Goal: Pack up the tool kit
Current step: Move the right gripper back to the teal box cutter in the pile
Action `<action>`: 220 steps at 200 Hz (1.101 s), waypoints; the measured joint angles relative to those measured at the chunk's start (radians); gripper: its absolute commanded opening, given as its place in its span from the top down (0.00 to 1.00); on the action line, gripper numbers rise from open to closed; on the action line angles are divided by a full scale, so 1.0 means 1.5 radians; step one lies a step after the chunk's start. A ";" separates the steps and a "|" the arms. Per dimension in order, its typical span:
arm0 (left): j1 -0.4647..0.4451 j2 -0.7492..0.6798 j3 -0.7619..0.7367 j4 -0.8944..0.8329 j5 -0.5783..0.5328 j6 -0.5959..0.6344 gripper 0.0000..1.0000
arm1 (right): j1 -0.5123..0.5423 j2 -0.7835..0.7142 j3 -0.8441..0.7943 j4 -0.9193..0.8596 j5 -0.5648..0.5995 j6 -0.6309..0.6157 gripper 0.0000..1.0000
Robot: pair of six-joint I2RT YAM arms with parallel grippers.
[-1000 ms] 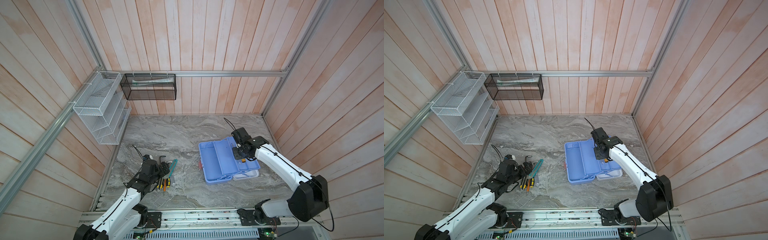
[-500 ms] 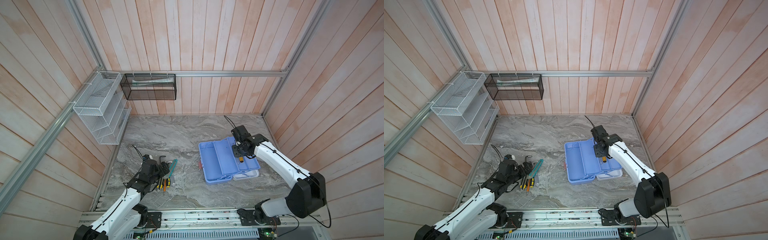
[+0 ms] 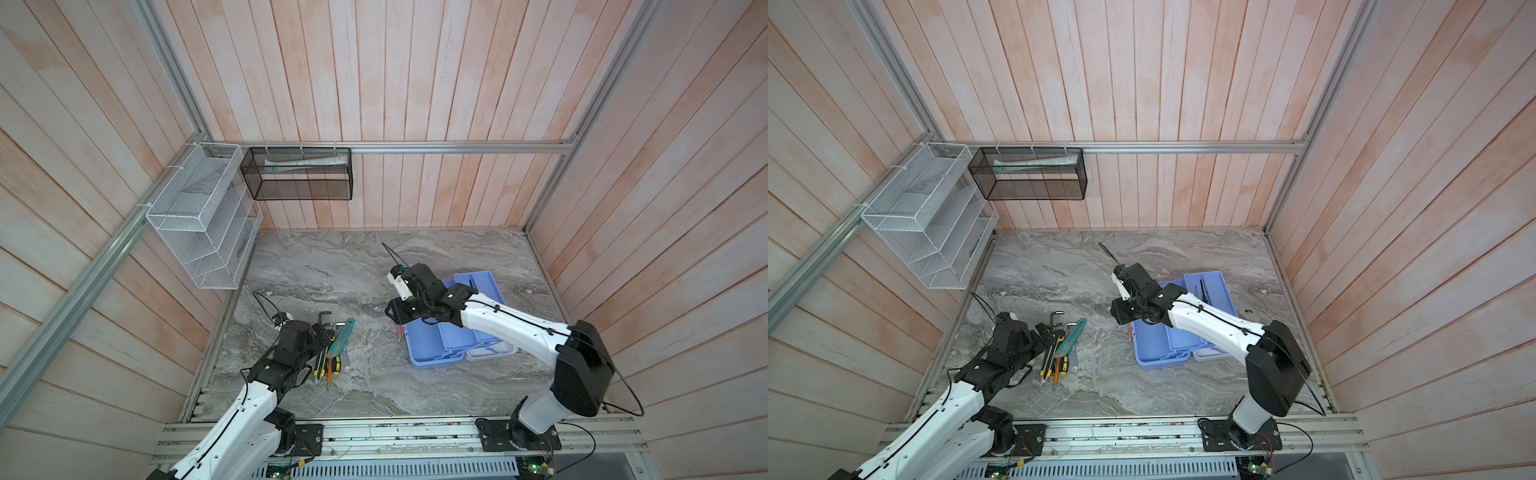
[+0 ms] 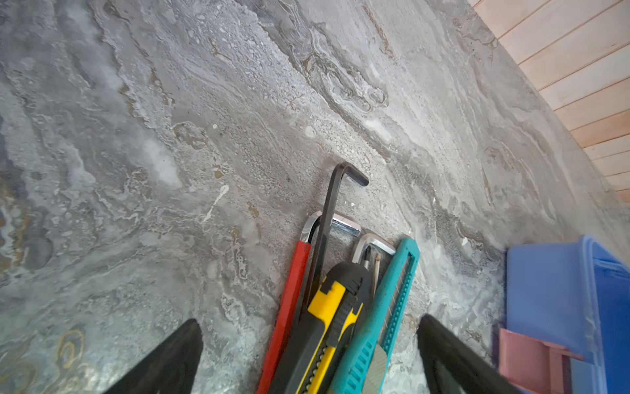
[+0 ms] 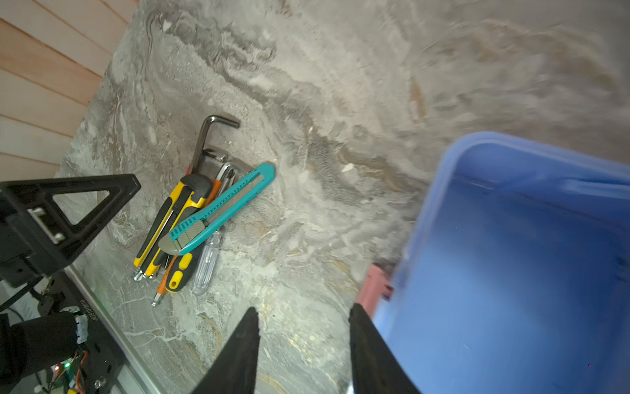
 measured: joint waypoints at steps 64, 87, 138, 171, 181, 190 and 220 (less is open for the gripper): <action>0.001 -0.016 -0.020 -0.004 0.009 -0.022 0.00 | 0.037 0.126 0.001 0.129 -0.160 0.069 0.53; 0.001 -0.021 -0.020 -0.004 0.010 -0.022 0.00 | 0.037 0.157 0.007 0.165 -0.200 0.089 0.53; 0.001 -0.039 -0.020 -0.011 0.019 -0.031 0.00 | 0.036 0.229 0.029 0.170 -0.264 0.121 0.52; 0.001 -0.043 -0.034 0.006 0.040 -0.030 0.00 | 0.036 0.255 0.045 0.173 -0.303 0.142 0.51; 0.002 -0.043 -0.043 0.016 0.052 -0.029 0.00 | 0.036 0.266 0.055 0.174 -0.313 0.146 0.51; 0.002 -0.043 -0.053 0.026 0.064 -0.030 0.00 | 0.035 0.275 0.063 0.174 -0.319 0.149 0.51; 0.002 -0.041 -0.077 0.046 0.094 -0.034 0.00 | 0.033 0.295 0.078 0.177 -0.336 0.161 0.51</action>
